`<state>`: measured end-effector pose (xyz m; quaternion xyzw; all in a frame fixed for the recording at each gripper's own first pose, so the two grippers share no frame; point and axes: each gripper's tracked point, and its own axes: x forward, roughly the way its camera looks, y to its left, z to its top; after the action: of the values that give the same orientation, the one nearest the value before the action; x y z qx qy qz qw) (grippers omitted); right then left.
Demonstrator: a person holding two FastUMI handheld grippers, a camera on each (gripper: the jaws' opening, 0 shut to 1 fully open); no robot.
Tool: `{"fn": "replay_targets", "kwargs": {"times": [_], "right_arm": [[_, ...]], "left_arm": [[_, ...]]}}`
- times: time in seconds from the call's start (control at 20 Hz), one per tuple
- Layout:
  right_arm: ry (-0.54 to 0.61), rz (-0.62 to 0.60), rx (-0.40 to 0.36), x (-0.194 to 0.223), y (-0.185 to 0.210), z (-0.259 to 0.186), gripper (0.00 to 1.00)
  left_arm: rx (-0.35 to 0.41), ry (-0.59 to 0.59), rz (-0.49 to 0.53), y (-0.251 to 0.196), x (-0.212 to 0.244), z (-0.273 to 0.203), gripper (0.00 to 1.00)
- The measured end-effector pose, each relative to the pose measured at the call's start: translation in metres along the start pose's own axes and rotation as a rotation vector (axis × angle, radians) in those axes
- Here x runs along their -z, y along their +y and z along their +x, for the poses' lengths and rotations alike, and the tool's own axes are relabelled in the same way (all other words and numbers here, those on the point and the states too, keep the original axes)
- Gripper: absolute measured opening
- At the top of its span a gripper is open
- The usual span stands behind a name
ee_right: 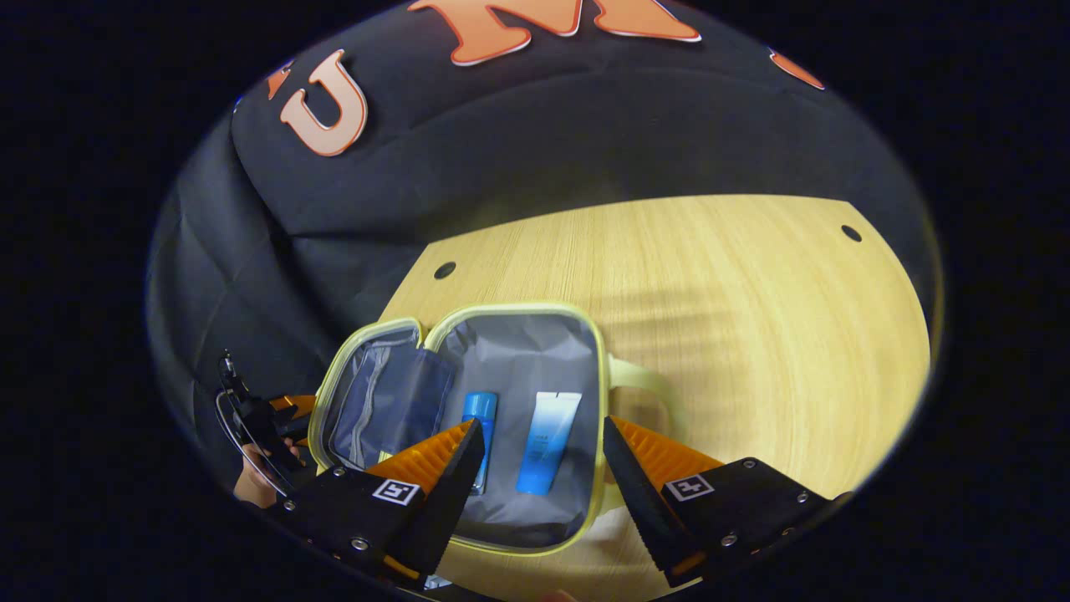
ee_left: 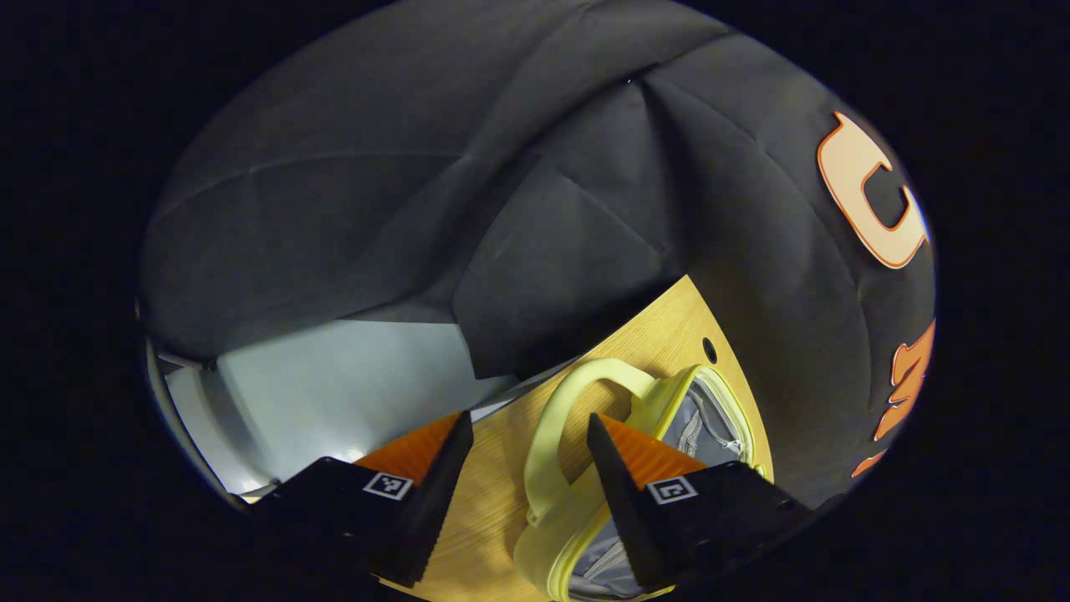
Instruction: First open the suitcase, pack the skin care products into it, and then close the suitcase.
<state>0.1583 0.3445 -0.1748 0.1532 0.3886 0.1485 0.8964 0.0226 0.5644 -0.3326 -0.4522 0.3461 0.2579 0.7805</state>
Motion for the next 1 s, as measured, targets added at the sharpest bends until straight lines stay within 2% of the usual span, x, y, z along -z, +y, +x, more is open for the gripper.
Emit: {"fn": "replay_targets", "kwargs": {"times": [0.05, 0.1, 0.15, 0.25, 0.35, 0.4, 0.45, 0.6, 0.75, 0.85, 1.0], "right_arm": [[-0.023, -0.012, 0.015, -0.005, -0.006, -0.005, 0.91], [-0.044, -0.027, 0.032, -0.012, -0.013, -0.011, 0.91], [-0.065, -0.043, 0.042, -0.017, -0.017, -0.018, 0.92], [-0.106, -0.08, 0.075, -0.029, -0.031, -0.037, 0.93], [-0.154, -0.154, 0.165, -0.043, -0.055, -0.053, 0.93], [-0.195, -0.193, 0.202, -0.053, -0.064, -0.062, 0.94], [-0.233, -0.226, 0.238, -0.061, -0.069, -0.069, 0.94], [-0.311, -0.268, 0.279, -0.082, -0.076, -0.09, 0.94], [-0.359, -0.262, 0.32, -0.093, -0.084, -0.096, 0.94], [-0.402, -0.263, 0.354, -0.105, -0.094, -0.103, 0.94], [-0.472, -0.281, 0.351, -0.118, -0.088, -0.115, 0.94]], "left_arm": [[0.023, 0.01, 0.002, -0.004, -0.002, 0.008, 0.77], [0.039, 0.027, 0.008, -0.009, 0.003, 0.016, 0.81], [0.066, 0.045, 0.019, -0.015, 0.006, 0.028, 0.7], [0.07, 0.07, 0.045, -0.016, 0.013, 0.036, 0.46], [0.091, 0.065, 0.07, -0.017, 0.01, 0.034, 0.22], [0.084, 0.065, 0.078, -0.015, 0.013, 0.026, 0.21], [0.103, 0.071, 0.097, -0.017, 0.01, 0.016, 0.12], [0.123, 0.037, 0.204, -0.033, 0.001, 0.012, 0.11], [0.147, -0.032, 0.299, -0.055, -0.016, -0.015, 0.11], [0.168, -0.084, 0.326, -0.074, -0.025, -0.038, 0.11], [0.223, -0.137, 0.356, -0.106, -0.035, -0.075, 0.11]]}}
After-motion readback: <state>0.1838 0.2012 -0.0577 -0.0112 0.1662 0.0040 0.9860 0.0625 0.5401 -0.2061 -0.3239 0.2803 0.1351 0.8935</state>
